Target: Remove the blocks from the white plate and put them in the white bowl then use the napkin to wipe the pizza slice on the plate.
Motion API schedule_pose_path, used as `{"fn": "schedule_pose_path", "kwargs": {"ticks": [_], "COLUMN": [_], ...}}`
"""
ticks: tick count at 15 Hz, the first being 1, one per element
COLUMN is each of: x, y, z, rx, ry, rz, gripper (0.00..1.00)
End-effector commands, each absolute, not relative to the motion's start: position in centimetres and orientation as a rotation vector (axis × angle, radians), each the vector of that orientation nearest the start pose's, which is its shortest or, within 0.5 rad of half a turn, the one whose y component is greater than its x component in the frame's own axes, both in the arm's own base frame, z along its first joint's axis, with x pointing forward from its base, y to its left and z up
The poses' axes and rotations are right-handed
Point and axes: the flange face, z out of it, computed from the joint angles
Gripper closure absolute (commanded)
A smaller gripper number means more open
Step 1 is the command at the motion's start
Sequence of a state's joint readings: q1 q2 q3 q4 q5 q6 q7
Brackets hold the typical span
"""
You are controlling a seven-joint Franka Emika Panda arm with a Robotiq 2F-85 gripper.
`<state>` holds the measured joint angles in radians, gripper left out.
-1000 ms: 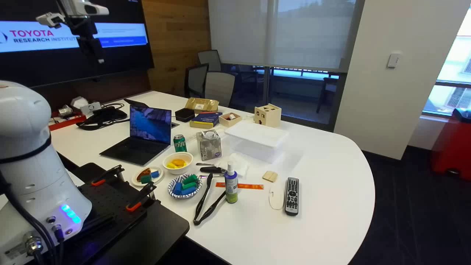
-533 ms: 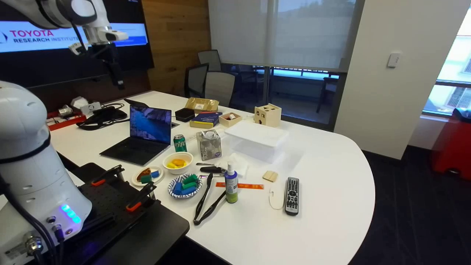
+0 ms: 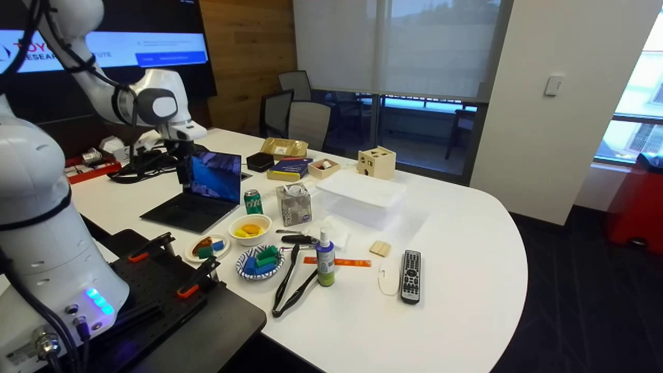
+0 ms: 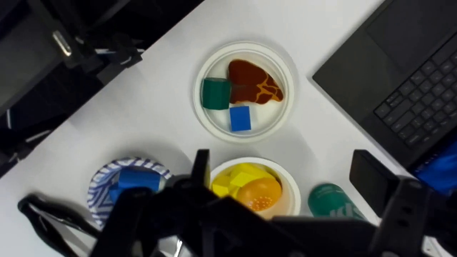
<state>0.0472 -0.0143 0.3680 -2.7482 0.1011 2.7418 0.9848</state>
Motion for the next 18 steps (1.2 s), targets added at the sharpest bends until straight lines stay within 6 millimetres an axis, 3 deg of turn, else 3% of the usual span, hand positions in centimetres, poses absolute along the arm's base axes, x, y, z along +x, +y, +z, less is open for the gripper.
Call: {"fn": "schedule_pose_path", "kwargs": {"ticks": [1,5,9,15,16,18], "x": [35.3,36.3,36.6,35.6,35.5,35.4], "y": [13.7,12.7,13.7,14.1,14.1,14.2], "z": [15.9,10.2,5.2,0.7,0.5,0.0], "rx": [-2.903,-2.907,-2.881,-2.815,-2.811,-2.807], "ry": [1.201,1.348,1.380,1.475,1.492,1.518], "rz": [0.043,0.066,0.151,0.212,0.213,0.211], "gripper": [0.00,0.00,0.00,0.00,0.23,0.32]}}
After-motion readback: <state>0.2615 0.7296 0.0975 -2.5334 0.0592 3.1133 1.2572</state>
